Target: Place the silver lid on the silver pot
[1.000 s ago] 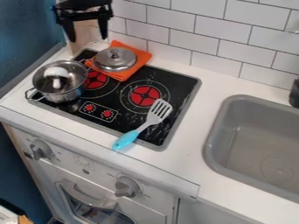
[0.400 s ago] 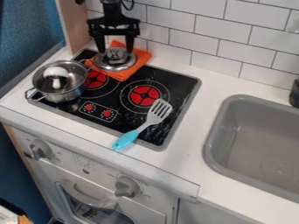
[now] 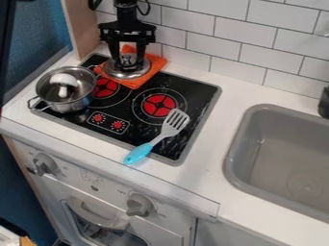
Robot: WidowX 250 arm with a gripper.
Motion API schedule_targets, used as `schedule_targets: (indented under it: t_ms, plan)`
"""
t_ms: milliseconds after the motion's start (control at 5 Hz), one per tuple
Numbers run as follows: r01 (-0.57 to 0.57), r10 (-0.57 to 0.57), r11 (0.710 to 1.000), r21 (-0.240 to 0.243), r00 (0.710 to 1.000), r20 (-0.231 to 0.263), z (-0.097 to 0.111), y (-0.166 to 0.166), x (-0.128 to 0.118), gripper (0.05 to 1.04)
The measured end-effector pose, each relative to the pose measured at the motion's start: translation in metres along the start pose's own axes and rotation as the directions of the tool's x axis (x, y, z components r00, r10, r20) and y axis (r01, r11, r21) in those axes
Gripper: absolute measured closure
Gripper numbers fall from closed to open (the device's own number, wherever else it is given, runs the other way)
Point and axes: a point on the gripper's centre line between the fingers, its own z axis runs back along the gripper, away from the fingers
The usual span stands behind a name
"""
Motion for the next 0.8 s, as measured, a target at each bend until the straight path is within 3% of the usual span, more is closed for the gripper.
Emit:
schedule_targets:
  t_ms: [200,400,800]
  plan:
    - [0.002,-0.002,1.0,-0.001,1.0,0.005,0.0,0.0,-0.004,0.686]
    - [0.003,-0.003,1.0,-0.007,1.0,0.012,0.004,0.0,-0.008,0.802]
    - [-0.012,0.011,0.999,-0.045,1.0,-0.019,0.009,-0.004,-0.015,0.803]
